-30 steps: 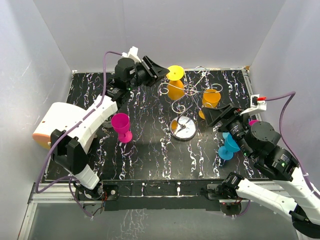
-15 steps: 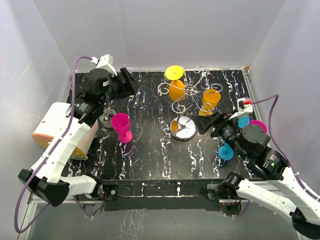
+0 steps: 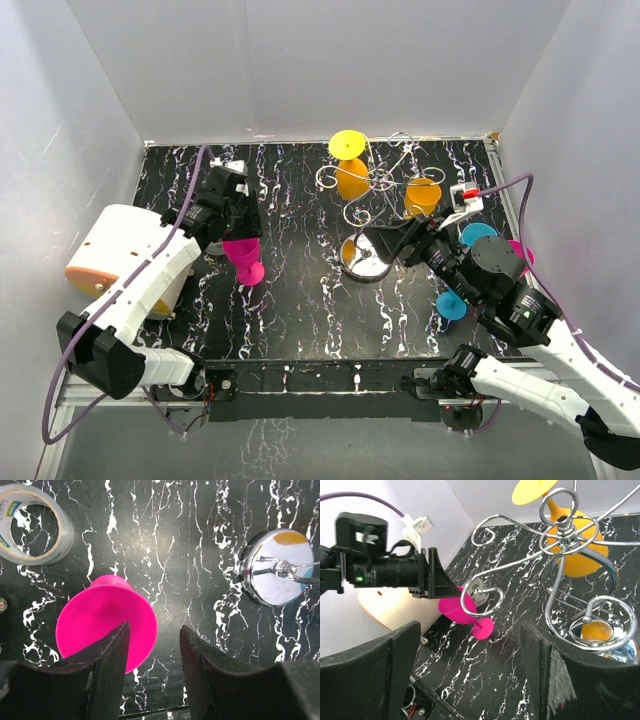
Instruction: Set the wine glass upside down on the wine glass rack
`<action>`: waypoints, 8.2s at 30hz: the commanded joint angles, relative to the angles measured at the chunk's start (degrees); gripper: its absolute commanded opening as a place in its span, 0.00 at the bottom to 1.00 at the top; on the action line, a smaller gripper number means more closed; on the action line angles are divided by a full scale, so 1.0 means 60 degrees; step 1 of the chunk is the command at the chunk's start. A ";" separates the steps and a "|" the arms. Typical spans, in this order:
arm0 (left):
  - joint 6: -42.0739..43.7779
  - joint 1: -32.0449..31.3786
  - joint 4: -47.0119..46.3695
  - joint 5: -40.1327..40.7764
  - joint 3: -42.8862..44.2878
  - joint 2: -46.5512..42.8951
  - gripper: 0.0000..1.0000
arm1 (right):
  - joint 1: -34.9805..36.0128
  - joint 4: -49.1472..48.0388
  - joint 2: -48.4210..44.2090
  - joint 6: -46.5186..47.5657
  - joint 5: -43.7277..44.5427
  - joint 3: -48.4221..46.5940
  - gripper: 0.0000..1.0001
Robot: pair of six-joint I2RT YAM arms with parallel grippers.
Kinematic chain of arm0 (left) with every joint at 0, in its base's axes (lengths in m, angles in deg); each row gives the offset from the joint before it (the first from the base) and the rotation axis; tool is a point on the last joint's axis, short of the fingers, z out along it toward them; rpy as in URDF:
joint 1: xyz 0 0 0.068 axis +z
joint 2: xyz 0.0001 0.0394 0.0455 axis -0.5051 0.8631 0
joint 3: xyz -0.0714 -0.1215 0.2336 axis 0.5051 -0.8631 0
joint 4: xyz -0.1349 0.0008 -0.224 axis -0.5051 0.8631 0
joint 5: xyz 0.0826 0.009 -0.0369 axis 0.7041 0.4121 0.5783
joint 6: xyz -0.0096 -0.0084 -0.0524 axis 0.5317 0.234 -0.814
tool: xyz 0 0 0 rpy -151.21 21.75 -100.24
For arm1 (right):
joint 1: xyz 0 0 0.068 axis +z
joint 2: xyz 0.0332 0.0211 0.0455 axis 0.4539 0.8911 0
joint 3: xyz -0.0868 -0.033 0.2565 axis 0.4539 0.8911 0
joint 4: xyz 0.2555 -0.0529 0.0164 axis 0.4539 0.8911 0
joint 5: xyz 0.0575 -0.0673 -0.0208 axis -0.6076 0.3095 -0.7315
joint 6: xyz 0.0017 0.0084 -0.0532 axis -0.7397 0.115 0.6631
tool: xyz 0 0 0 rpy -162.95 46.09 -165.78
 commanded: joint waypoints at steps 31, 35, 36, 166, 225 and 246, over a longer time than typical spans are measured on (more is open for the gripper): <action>0.0328 0.0083 0.1044 0.0223 0.0657 0.1622 0.00 | 0.0033 -0.1798 0.0308 -0.0032 -0.0898 -0.0931 0.77; 0.0476 0.0090 0.1084 0.0471 0.0639 0.1237 0.00 | 0.0026 -0.1861 0.0500 -0.0028 -0.0946 -0.1013 0.79; 0.0504 0.0088 0.1071 0.0454 0.0614 0.1126 0.00 | 0.0026 -0.1936 0.0548 -0.0043 -0.0956 -0.0975 0.79; -0.5675 0.0082 -0.5888 -0.2847 -0.0153 -0.5025 0.73 | 0.0978 -0.8831 0.5781 0.4742 -0.5768 -0.2239 0.00; -0.4663 0.0084 -0.3357 -0.1333 0.0353 -0.5061 0.00 | 0.0993 -0.6471 0.3774 0.3732 -0.5430 -0.1296 0.73; -0.5143 0.0053 -0.6077 -0.5776 -0.0361 -0.2361 0.00 | 0.0993 -0.5371 0.0624 0.2329 -0.3328 0.0195 0.72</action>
